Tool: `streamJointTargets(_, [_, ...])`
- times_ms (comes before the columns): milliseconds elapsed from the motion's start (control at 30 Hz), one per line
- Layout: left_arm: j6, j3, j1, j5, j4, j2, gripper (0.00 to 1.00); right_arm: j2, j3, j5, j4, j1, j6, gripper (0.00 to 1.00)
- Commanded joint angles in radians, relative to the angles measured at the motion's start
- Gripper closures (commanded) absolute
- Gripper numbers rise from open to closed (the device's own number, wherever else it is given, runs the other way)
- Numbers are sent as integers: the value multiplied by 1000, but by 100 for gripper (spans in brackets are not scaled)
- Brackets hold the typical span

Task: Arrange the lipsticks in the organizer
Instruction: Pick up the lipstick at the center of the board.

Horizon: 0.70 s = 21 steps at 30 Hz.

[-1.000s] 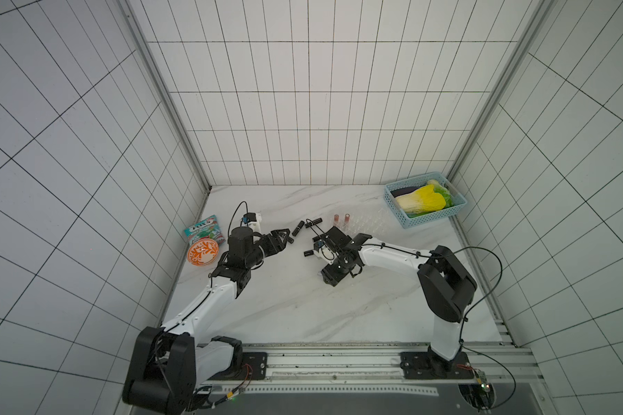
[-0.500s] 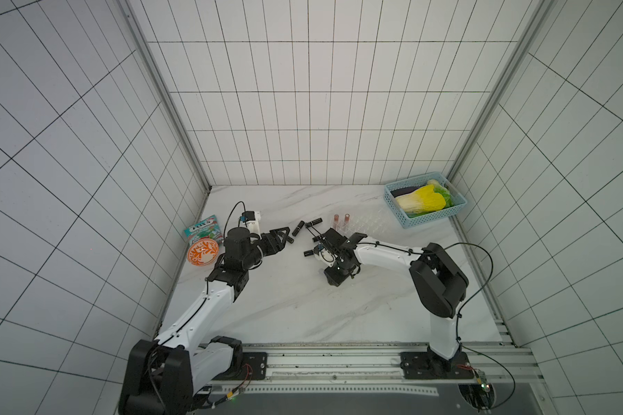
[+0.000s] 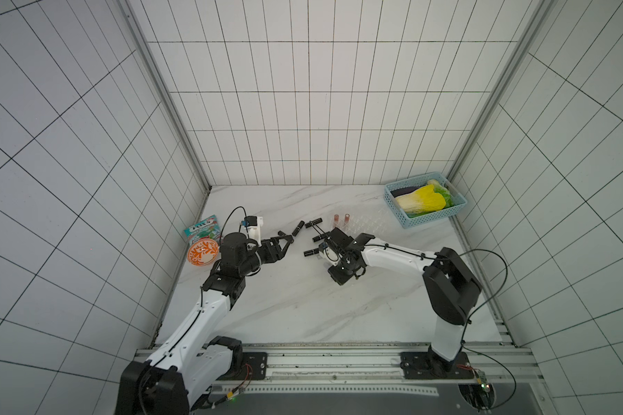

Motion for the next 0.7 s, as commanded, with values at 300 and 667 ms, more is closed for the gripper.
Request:
streamJointTargets(300, [63, 163, -326, 184, -8, 146, 20, -464, -103, -155, 27, -36, 33, 82])
streamJointTargets(667, [-20, 169, -366, 109, 133, 136, 31, -539, -128, -284, 53, -24, 56, 82])
